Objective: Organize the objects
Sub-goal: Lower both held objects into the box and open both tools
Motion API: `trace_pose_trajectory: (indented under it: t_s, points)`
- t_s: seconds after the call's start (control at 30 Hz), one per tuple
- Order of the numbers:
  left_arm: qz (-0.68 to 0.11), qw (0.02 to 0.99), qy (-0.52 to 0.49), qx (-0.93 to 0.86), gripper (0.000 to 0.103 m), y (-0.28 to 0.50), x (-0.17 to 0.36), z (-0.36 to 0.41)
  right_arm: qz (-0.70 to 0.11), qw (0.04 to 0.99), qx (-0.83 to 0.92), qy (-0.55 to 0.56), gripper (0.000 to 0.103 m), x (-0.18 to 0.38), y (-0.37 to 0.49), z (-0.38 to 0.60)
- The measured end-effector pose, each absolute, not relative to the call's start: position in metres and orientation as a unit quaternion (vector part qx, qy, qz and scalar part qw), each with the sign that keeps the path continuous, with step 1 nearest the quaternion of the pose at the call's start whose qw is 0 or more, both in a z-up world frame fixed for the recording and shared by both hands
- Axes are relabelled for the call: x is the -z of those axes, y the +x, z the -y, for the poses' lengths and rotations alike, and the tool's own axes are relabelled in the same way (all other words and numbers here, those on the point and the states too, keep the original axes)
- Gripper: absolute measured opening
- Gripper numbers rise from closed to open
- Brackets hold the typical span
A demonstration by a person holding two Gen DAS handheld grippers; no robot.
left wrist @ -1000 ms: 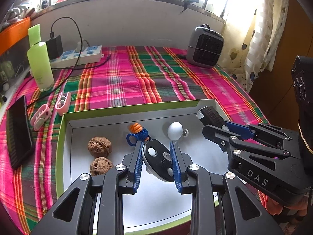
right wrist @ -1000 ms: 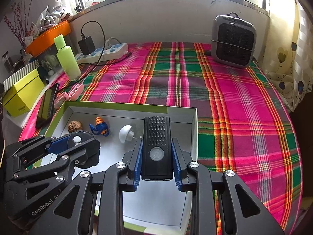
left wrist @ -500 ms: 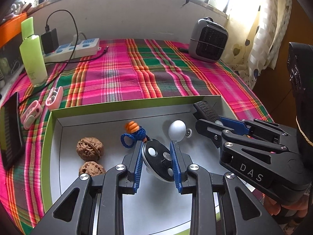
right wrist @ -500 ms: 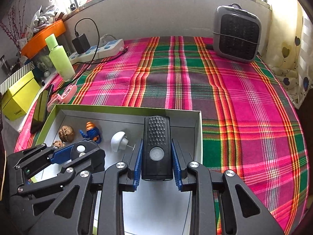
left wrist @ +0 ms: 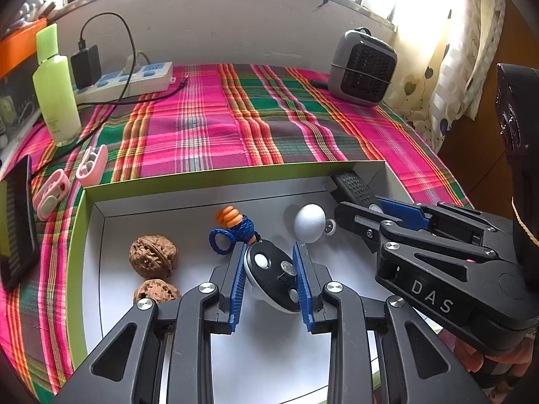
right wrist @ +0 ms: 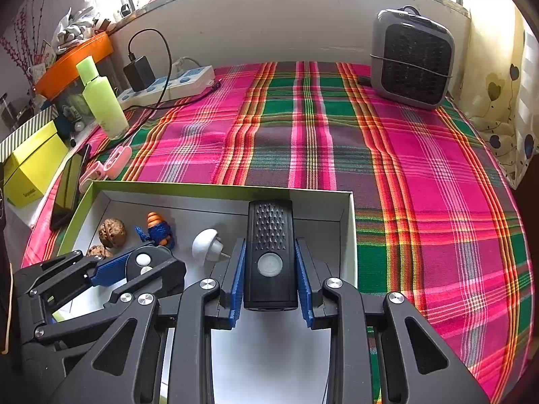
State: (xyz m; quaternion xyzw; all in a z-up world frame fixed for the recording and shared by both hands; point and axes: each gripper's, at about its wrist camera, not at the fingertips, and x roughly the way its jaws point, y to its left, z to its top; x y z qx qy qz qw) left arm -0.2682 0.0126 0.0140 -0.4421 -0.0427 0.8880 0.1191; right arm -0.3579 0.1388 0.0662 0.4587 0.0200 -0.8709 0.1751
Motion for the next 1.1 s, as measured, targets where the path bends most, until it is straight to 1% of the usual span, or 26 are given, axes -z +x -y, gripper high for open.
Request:
trace_pose_trajectory:
  t_s: [0.53,1.1]
  points:
    - [0.042,0.118,-0.443,-0.888,0.026,-0.2678,-0.0149,-0.0124,-0.01,0.183,0.868,0.461,0.028,-0.0671,-0.3589,-0.1373]
    - [0.034,0.11,-0.44,-0.891,0.026,-0.2638,-0.0149,-0.0068,-0.016,0.183,0.87,0.457,0.029,-0.0663,-0.3566,-0.1354]
